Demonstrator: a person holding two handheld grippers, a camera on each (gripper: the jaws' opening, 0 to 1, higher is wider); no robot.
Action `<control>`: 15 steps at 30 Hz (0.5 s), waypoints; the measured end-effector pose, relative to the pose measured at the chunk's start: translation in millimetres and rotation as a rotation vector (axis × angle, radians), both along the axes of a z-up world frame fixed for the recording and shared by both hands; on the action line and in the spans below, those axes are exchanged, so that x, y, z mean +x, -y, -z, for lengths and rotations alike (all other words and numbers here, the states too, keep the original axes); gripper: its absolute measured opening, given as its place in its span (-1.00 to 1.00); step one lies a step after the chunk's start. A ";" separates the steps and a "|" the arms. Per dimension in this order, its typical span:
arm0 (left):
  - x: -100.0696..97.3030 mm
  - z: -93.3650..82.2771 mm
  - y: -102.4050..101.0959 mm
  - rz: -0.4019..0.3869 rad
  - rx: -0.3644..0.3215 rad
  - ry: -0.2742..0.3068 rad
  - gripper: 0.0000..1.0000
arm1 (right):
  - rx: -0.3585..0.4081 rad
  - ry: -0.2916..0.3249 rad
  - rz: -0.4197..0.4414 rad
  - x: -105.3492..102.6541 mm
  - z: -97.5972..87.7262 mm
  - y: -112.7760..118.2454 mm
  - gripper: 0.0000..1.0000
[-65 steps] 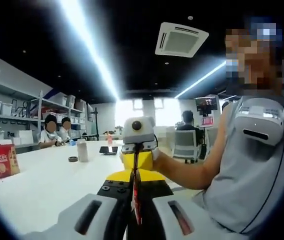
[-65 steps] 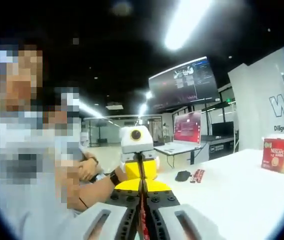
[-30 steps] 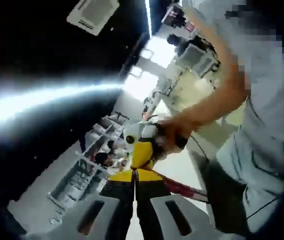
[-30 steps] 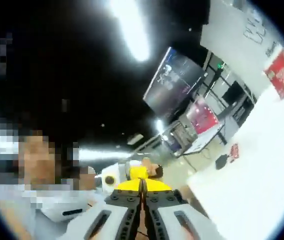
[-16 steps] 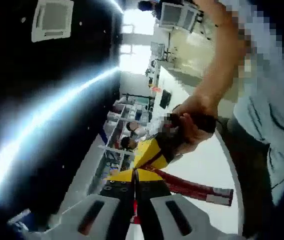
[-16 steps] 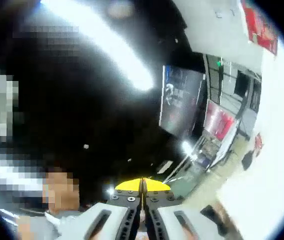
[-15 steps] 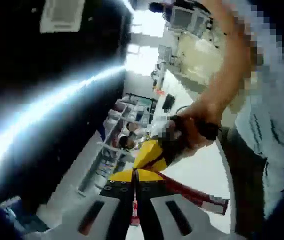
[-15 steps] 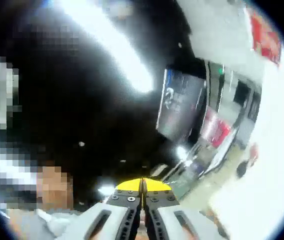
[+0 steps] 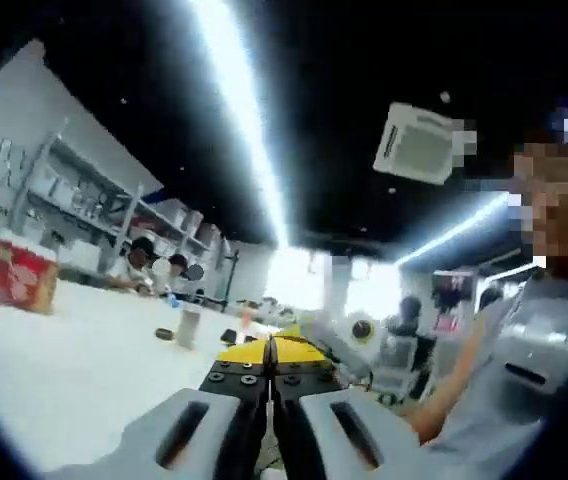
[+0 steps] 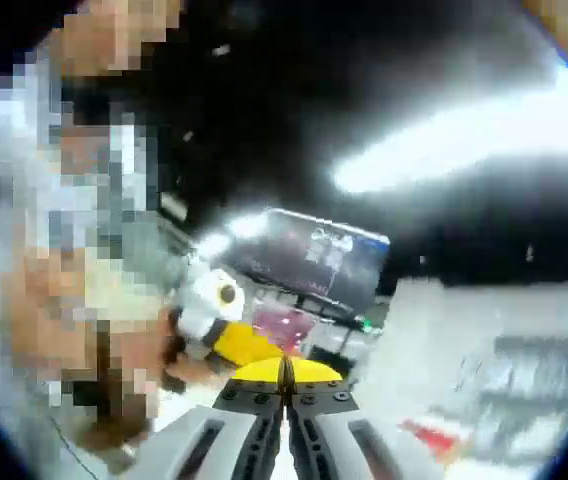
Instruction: Tear open the coffee pouch, take out the coffee, and pour the coffee from the pouch into the cup
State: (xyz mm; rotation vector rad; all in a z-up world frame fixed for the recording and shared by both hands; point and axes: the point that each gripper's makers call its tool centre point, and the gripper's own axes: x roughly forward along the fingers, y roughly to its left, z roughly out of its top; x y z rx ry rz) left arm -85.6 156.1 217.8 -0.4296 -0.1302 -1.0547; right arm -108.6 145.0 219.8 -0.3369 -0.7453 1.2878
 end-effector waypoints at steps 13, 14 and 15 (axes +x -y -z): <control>1.9 -5.0 10.9 0.404 -0.613 -0.335 -0.98 | -0.119 0.648 0.511 3.7 -3.4 -1.7 -0.99; -0.1 -6.5 12.0 0.427 -0.638 -0.345 -0.98 | -0.115 0.663 0.515 3.0 -4.2 -1.5 -0.99; -3.0 -9.0 14.7 0.470 -0.687 -0.365 -0.98 | -0.101 0.693 0.525 1.7 -6.7 0.3 -0.99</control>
